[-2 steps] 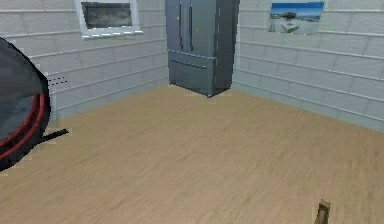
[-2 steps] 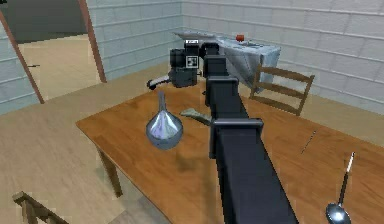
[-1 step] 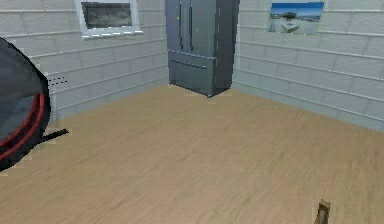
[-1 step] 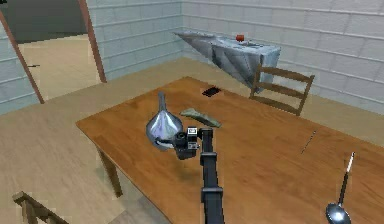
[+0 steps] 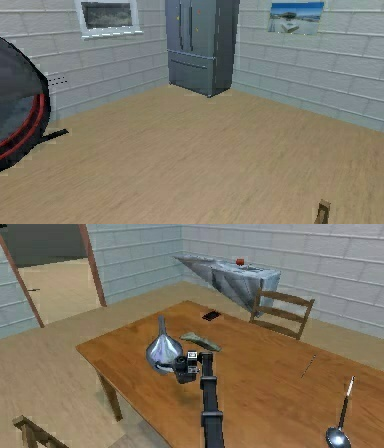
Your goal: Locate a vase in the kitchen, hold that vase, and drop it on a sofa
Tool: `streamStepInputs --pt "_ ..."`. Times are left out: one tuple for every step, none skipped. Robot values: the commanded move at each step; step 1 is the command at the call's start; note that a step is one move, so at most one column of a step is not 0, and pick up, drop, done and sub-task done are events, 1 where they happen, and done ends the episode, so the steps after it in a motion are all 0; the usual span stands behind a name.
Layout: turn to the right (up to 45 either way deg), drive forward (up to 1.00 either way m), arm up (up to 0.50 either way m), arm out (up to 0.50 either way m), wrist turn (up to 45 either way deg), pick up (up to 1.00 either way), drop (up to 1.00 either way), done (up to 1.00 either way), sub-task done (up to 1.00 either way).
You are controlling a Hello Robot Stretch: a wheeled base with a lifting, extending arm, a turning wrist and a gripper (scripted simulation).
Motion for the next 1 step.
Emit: streamStepInputs --pt "0.0 0.00 0.10 0.00 0.0 0.00 0.00 0.00 0.00"
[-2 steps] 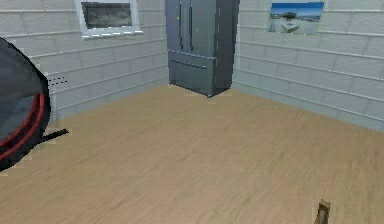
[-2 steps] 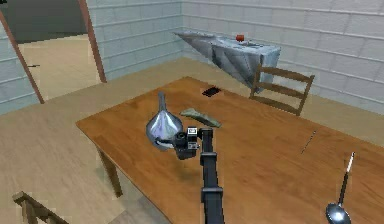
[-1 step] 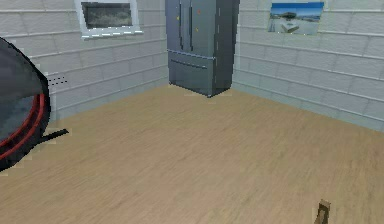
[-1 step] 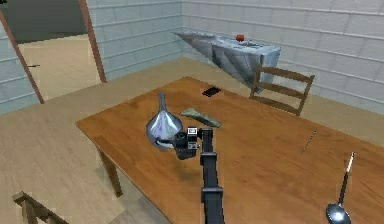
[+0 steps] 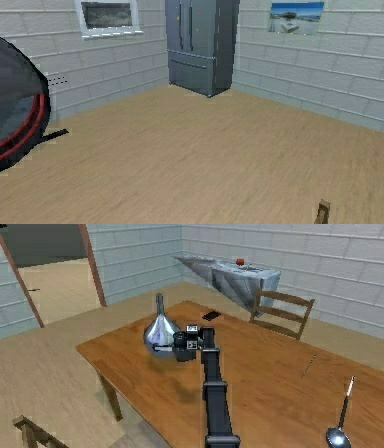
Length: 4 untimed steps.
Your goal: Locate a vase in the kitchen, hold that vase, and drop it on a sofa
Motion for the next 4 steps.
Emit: streamStepInputs --pt "0.0 0.00 0.18 0.00 0.0 0.00 0.00 0.00 0.00" --pt "0.0 0.00 0.00 0.00 -45.0 0.00 0.00 0.00 0.00" --pt "0.0 0.00 0.00 0.00 -45.0 0.00 0.00 0.00 0.00" --pt "0.0 0.00 0.00 0.00 -18.0 0.00 0.00 0.00 0.00"
